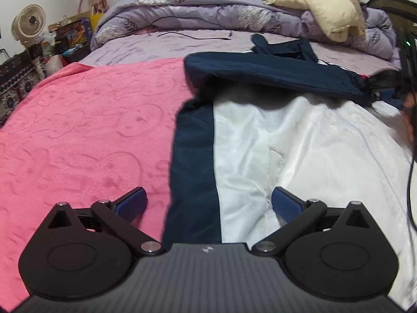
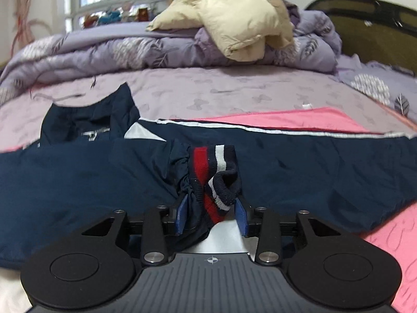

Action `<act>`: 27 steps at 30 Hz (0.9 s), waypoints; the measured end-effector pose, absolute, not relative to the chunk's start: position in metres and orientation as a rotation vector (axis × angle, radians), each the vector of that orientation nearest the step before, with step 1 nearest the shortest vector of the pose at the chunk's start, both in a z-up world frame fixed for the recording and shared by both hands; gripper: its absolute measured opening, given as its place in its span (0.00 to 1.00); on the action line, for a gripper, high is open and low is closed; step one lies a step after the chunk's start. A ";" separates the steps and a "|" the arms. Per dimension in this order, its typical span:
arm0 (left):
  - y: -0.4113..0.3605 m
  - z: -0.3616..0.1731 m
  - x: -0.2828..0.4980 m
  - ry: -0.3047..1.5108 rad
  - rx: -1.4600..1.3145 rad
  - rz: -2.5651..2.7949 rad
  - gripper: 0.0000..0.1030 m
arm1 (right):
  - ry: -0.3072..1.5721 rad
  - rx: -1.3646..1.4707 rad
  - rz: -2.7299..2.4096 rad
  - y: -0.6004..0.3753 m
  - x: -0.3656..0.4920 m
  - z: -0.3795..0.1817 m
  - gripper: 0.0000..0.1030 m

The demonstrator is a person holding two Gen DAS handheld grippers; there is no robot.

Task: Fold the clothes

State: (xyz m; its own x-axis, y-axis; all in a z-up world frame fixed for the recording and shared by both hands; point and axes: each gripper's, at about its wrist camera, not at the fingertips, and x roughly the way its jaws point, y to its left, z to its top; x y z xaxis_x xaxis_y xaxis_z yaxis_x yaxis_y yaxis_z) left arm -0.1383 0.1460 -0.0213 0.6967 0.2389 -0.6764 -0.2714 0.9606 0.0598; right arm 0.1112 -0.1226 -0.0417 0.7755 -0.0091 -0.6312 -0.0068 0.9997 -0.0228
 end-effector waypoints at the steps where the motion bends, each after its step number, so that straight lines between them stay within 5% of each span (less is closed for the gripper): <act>1: 0.148 -0.012 -0.136 0.721 -0.013 0.308 1.00 | 0.683 -0.041 0.007 -0.123 0.112 -0.043 0.42; 7: 0.150 0.024 -0.080 0.594 0.252 0.294 1.00 | 0.706 0.012 0.030 -0.134 0.117 -0.058 0.53; 13: 0.163 -0.028 -0.002 0.768 0.350 0.387 0.98 | 0.700 -0.016 0.028 -0.130 0.117 -0.060 0.55; 19: 0.250 -0.036 -0.008 0.797 -0.096 0.482 1.00 | 0.704 0.007 0.037 -0.134 0.118 -0.062 0.59; 24: 0.253 -0.038 -0.009 0.803 -0.060 0.448 1.00 | 0.716 -0.015 0.041 -0.133 0.119 -0.059 0.61; 27: 0.251 -0.035 -0.010 0.805 -0.032 0.436 1.00 | 0.748 -0.122 0.051 -0.129 0.119 -0.050 0.72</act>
State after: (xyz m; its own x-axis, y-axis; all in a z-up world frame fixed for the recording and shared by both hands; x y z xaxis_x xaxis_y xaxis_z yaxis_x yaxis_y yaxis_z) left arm -0.0102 0.2512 -0.0355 0.6091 0.3658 -0.7037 -0.3895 0.9109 0.1364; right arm 0.1194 -0.1292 -0.0500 0.7324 0.0023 -0.6809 -0.0894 0.9917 -0.0928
